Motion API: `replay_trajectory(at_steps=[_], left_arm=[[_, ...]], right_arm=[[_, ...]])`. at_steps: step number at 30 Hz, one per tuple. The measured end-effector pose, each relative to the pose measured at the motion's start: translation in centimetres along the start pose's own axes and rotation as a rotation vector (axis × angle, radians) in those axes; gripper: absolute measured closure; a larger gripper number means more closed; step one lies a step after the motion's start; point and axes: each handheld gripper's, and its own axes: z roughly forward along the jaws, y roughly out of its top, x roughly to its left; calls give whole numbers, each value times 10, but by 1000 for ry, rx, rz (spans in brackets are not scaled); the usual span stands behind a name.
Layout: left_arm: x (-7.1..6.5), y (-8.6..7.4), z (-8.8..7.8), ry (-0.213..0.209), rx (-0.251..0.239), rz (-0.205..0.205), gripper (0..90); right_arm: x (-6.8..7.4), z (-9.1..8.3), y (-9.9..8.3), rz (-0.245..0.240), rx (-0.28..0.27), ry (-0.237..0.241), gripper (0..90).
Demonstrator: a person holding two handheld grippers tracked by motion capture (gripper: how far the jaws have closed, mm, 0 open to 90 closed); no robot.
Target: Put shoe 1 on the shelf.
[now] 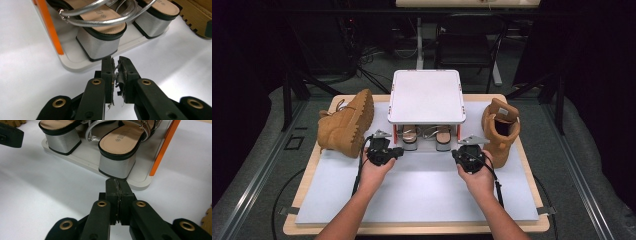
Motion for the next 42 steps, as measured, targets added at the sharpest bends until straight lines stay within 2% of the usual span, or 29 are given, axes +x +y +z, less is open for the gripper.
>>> replay_trajectory(at_steps=[5, 11, 16, 19, 23, 30, 33, 37, 39, 42], left_arm=[[3, -3, -7, -3, -6, -7, 796], [4, -5, -23, -4, -33, 14, 749], [6, -10, -41, 11, -39, 61, 684], [7, -16, -53, 49, -54, 90, 632], [10, -22, -65, 56, -61, 101, 596], [21, -35, -83, 64, -68, 80, 533], [31, -42, -90, 85, -74, 43, 491], [46, -51, -100, 102, -80, -6, 464], [52, -55, -104, 117, -85, -17, 454], [60, -62, -111, 123, -106, -9, 455]], right_arm=[[0, -6, 0, 0, -4, 4, 880], [-2, -15, -2, -5, -5, 11, 856], [-3, -27, -7, -22, -17, 17, 785], [-5, -35, -12, -30, -32, 9, 750], [-8, -44, -18, -32, -51, 5, 707], [-8, -57, -29, -97, -55, -29, 614], [-9, -58, -34, -113, -39, -34, 595], [-12, -60, -41, -111, -35, -31, 577], [-15, -61, -44, -105, -33, -20, 566], [-19, -63, -50, -97, -35, -16, 556]])
